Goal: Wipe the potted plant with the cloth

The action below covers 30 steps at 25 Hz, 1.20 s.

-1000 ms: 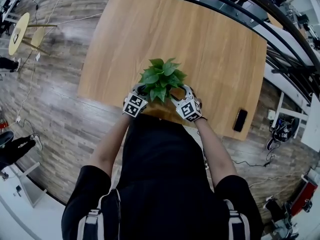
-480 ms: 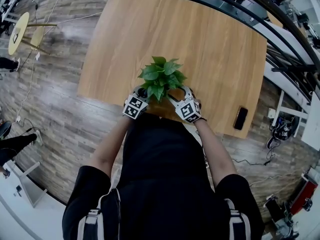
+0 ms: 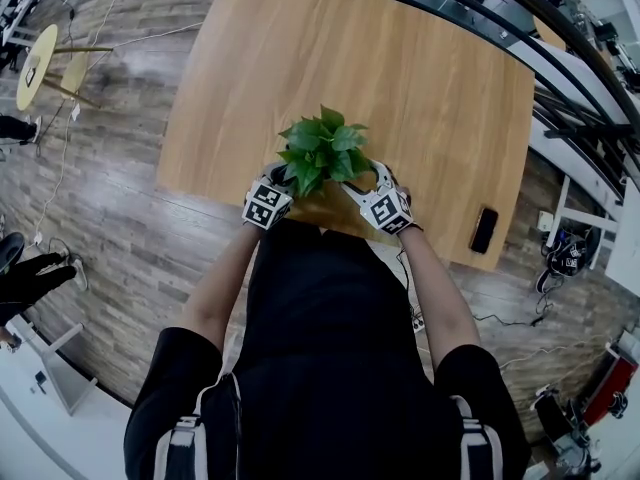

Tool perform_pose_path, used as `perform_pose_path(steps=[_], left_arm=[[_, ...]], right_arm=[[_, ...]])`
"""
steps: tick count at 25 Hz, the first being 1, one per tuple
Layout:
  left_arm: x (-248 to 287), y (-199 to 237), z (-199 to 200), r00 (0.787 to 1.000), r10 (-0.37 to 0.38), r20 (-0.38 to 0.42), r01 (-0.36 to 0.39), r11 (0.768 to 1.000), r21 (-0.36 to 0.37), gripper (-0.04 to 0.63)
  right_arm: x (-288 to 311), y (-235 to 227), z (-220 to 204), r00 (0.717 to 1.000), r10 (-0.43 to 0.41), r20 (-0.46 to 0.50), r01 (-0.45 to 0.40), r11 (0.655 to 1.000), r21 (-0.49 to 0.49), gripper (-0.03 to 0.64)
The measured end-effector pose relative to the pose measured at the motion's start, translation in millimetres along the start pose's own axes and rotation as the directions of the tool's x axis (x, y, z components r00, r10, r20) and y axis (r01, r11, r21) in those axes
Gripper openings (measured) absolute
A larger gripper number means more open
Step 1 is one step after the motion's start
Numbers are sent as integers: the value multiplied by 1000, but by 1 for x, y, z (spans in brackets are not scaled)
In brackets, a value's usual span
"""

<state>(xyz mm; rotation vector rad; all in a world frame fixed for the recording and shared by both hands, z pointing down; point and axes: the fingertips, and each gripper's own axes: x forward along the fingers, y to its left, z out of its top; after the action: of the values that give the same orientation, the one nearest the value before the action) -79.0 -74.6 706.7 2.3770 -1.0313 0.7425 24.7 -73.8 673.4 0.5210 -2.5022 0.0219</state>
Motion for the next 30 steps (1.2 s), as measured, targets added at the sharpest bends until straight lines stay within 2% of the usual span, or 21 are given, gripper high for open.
perform_pose_path(steps=[5,14,19,23,25,30], left_arm=[[4,-1,-1,1000,-13,-16,13,999,33,115],[3,-15,-3,999,-41,-19,42,997,68,115],[-2,-27,-9,997,-69,-31,72,990,124,115],[-2,-25,-10,997,-69,-25,71,993,95,115],[-3,-16,-10,999,-49,-19,50,996,70,115],[-7,6,-3,1000,-6,24,7,998,-62,115]], right_arm=[[9,5,12,998,59,2,-59,998,-31,238],[9,3,10,1000,25,1,-25,1000,-14,238],[11,3,10,1000,19,-6,-19,999,-26,238],[11,7,9,999,8,-35,-12,995,-98,238],[12,15,10,999,18,-31,-20,995,-93,238],[14,39,16,999,50,-3,-50,997,-54,238]])
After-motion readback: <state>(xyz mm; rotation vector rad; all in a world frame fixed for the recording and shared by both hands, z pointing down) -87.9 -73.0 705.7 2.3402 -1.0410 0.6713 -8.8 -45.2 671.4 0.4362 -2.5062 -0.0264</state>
